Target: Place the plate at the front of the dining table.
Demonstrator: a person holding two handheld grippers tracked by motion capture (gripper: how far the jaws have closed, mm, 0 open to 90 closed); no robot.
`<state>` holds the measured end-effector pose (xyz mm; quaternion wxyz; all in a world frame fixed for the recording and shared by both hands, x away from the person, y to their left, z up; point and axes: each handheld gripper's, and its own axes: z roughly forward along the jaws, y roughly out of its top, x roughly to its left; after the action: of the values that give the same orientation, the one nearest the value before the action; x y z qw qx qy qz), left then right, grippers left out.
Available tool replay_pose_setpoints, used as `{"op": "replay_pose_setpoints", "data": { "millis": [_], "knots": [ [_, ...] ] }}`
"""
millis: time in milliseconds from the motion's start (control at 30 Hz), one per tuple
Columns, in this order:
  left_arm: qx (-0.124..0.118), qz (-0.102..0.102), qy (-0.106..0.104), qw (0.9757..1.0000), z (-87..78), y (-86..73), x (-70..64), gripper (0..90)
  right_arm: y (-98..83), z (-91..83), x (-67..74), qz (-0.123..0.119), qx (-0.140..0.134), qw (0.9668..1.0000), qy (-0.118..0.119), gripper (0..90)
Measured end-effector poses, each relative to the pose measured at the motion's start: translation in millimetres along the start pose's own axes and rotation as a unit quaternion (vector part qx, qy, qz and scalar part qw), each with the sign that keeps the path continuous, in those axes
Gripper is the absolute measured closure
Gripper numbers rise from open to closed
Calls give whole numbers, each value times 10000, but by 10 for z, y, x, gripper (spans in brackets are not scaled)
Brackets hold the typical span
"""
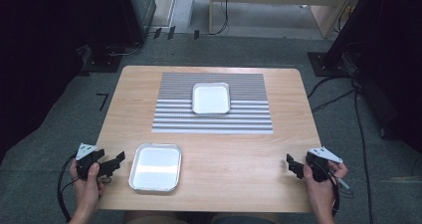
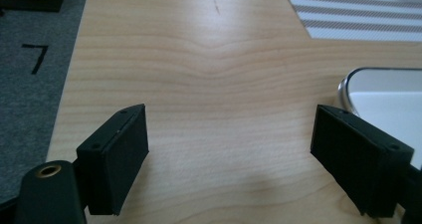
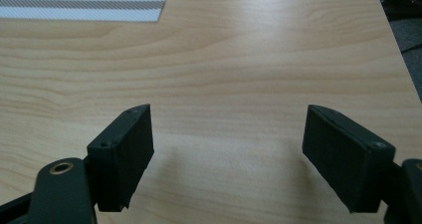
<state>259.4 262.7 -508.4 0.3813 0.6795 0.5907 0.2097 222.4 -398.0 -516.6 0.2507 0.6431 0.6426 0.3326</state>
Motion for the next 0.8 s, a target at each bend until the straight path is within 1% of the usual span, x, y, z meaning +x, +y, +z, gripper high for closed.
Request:
{"op": "replay_pose_setpoints", "data": {
  "millis": [67, 133, 267, 333, 433, 467, 567, 667, 767, 800],
  "knots": [
    [-15, 13, 3, 10000, -29, -23, 18, 150, -45, -9, -28, -1, 37, 10000, -34, 200],
    [-1, 148, 130, 9998, -56, -41, 20, 149, -79, -23, -52, 12, 71, 10000, -65, 201],
    [47, 262, 209, 9994, -86, -76, 40, 149, -127, -59, -92, 13, 56, 9998, -163, 203],
    [65, 303, 247, 9992, -95, -89, 42, 150, -145, -75, -97, -33, 56, 9997, -216, 203],
    [80, 357, 256, 9990, -101, -111, 33, 150, -174, -92, -72, -184, 91, 9993, -320, 201],
    [95, 422, 293, 9986, -102, -125, 15, 149, -179, -94, -68, -243, 90, 9991, -334, 200],
    [187, 690, 402, 9966, -92, -167, -58, 150, -193, -110, -71, -240, 101, 9991, -322, 193],
    [304, 860, 466, 9947, -72, -199, -110, 150, -200, -117, -75, -240, 105, 9992, -308, 192],
    [308, 845, 468, 9948, -73, -204, -111, 145, -212, -129, -78, -232, 105, 9992, -315, 189],
    [324, 802, 449, 9952, -72, -203, -105, 145, -215, -133, -79, -228, 104, 9992, -320, 188]
  ]
}}
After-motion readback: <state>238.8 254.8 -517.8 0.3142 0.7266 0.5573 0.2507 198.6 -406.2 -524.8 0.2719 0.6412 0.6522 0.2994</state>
